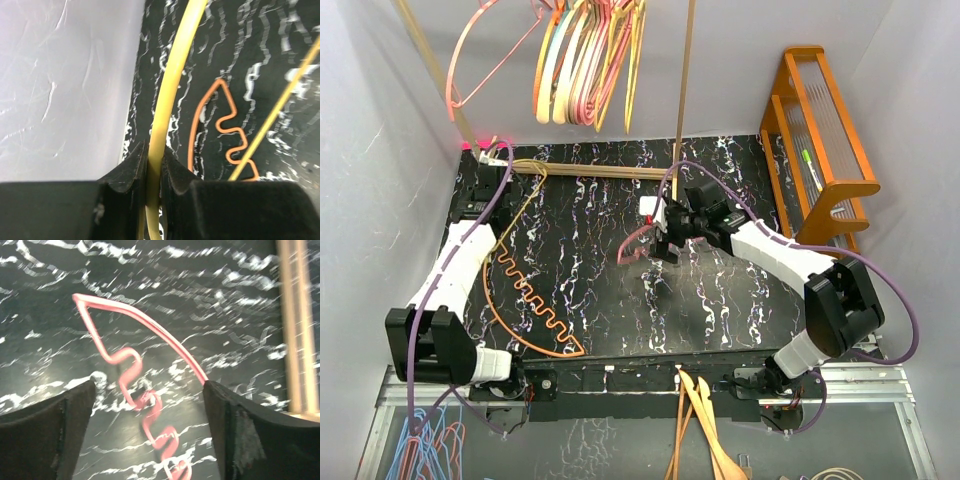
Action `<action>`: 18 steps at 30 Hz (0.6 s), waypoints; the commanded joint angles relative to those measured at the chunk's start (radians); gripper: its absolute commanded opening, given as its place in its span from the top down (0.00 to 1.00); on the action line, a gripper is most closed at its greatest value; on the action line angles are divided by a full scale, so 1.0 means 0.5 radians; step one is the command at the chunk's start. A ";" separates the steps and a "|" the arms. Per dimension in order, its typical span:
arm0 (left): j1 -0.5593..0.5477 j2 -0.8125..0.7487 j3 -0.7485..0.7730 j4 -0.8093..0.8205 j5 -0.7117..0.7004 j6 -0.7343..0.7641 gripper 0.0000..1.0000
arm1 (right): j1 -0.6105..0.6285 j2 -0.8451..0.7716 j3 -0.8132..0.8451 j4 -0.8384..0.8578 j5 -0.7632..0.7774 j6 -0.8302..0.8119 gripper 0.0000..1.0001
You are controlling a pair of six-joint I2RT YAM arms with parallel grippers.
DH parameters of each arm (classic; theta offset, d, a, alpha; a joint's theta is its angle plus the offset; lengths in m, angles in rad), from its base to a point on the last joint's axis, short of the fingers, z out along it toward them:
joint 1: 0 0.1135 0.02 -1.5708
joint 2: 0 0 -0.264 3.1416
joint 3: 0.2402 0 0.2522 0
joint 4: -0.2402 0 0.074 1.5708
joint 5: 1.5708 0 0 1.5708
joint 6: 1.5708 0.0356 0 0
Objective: Organize the hangers
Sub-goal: Place the hanger at the center of the board.
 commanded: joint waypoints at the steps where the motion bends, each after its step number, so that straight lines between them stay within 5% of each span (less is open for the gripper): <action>1: -0.013 -0.239 0.221 0.061 0.336 0.014 1.00 | -0.021 -0.078 -0.010 -0.250 -0.190 0.021 0.02; 5: -0.087 -0.284 0.175 -0.182 0.444 0.144 1.00 | -0.027 -0.099 0.195 -0.561 -0.294 -0.250 0.02; 12: -0.527 -0.506 -0.013 -0.459 0.529 0.216 1.00 | -0.112 0.167 0.698 -0.929 -0.781 -0.804 0.02; 18: -0.844 -0.730 -0.091 -0.553 0.556 0.195 1.00 | -0.155 0.478 1.007 -0.638 -1.144 -0.532 0.02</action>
